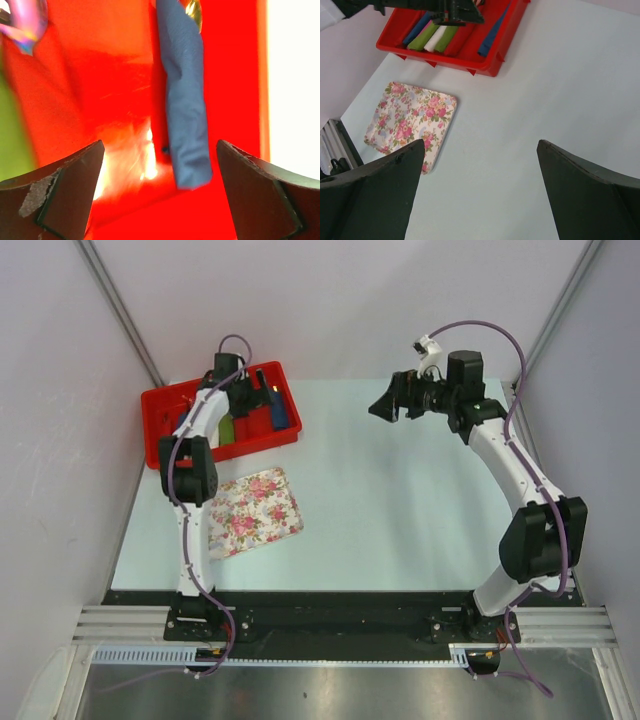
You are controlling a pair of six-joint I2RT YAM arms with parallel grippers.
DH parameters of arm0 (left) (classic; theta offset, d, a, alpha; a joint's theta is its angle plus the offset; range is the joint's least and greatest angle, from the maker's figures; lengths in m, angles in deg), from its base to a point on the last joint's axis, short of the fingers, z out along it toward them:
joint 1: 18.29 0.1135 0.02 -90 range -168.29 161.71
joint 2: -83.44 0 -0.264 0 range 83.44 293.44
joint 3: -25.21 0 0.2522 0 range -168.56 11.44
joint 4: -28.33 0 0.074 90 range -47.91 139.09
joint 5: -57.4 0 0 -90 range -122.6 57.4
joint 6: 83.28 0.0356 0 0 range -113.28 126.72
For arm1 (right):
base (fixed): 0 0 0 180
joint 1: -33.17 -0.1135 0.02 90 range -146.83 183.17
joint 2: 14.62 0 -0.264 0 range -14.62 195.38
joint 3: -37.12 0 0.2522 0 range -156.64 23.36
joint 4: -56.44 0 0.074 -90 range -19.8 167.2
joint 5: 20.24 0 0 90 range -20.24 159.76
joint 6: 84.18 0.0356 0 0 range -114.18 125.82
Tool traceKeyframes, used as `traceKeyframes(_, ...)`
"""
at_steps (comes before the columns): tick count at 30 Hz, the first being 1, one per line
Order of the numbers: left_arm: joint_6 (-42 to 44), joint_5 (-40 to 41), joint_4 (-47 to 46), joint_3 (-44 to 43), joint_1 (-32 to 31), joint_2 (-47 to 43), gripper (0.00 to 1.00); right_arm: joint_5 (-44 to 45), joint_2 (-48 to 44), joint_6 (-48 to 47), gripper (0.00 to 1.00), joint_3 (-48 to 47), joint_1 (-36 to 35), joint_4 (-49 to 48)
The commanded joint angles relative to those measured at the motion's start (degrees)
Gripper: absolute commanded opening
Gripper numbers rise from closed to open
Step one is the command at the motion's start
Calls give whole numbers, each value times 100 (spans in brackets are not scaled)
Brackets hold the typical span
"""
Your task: Place the utensils on the paper napkin and roll it up
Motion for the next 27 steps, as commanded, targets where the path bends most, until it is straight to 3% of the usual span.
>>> traceKeyframes(1,977,214,486,-454,28,-1205,100,-78,201,-175,100,-398,98,-71)
traceKeyframes(9,2181,-1597,1636,-1121,-7,-1987,100,18,474,-359,100,-469,318,-55)
traceKeyframes(12,2243,-1064,1988,-885,-174,-2443,100,133,448,-325,100,-268,414,43)
traceKeyframes(15,2217,-581,1972,88,-411,-2980,100,54,282,-272,100,84,458,-10)
traceKeyframes(21,2209,-104,1068,2768,-965,-4527,100,-96,-271,-307,100,883,450,69)
traceKeyframes(27,2024,160,786,3429,-1238,-5055,100,-8,-887,-535,100,1438,344,227)
